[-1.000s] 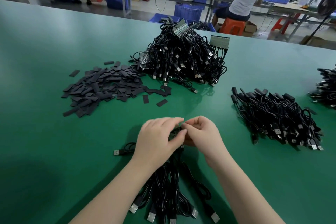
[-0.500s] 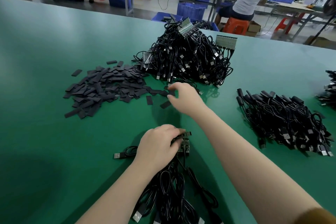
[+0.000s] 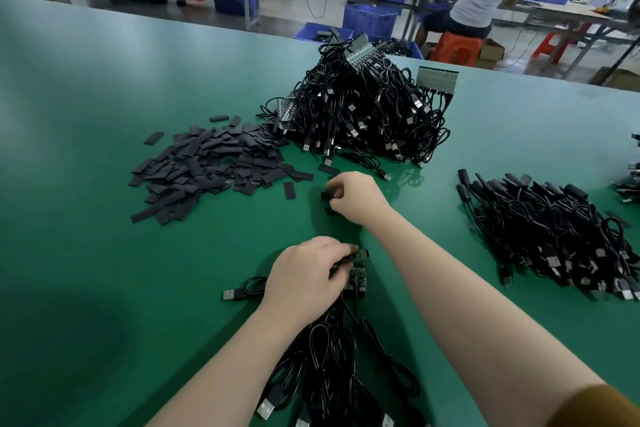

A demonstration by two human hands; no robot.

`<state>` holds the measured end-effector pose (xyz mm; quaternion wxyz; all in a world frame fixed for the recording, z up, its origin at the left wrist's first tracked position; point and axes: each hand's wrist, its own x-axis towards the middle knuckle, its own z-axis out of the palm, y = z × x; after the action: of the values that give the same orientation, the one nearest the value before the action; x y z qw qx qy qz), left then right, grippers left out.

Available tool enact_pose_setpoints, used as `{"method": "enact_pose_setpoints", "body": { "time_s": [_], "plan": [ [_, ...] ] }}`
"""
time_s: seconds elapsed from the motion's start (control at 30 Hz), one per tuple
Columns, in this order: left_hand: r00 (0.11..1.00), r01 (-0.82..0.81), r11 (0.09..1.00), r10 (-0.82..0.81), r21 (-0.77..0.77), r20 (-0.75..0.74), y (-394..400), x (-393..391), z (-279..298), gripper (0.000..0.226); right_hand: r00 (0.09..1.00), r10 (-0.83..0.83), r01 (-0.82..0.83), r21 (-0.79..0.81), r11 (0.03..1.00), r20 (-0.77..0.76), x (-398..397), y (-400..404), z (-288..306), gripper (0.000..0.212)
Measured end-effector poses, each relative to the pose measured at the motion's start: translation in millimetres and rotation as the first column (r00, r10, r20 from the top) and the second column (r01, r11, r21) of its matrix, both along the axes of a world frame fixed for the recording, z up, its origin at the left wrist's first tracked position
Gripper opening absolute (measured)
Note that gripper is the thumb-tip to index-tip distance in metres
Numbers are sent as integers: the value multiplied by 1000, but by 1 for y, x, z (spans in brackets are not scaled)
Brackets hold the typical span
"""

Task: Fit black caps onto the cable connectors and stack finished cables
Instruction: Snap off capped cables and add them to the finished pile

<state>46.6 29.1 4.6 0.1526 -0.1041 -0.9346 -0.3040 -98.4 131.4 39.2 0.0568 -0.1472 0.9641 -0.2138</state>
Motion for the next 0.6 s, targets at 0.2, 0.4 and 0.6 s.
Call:
{"method": "enact_pose_setpoints", "body": {
  "time_s": [0.2, 0.4, 0.6],
  "plan": [
    [998, -63, 992, 61, 105, 23, -1, 1, 0, 40, 957, -279, 269, -624, 733, 85, 45, 30, -4, 4],
    [989, -145, 941, 148, 304, 14, 1, 1, 3, 26, 928, -226, 352, -896, 271, 297, 109, 53, -16, 23],
    [986, -35, 951, 82, 306, -144, 1, 4, 3, 24, 937, -249, 303, -922, 241, 243, 133, 57, -20, 19]
  ]
}}
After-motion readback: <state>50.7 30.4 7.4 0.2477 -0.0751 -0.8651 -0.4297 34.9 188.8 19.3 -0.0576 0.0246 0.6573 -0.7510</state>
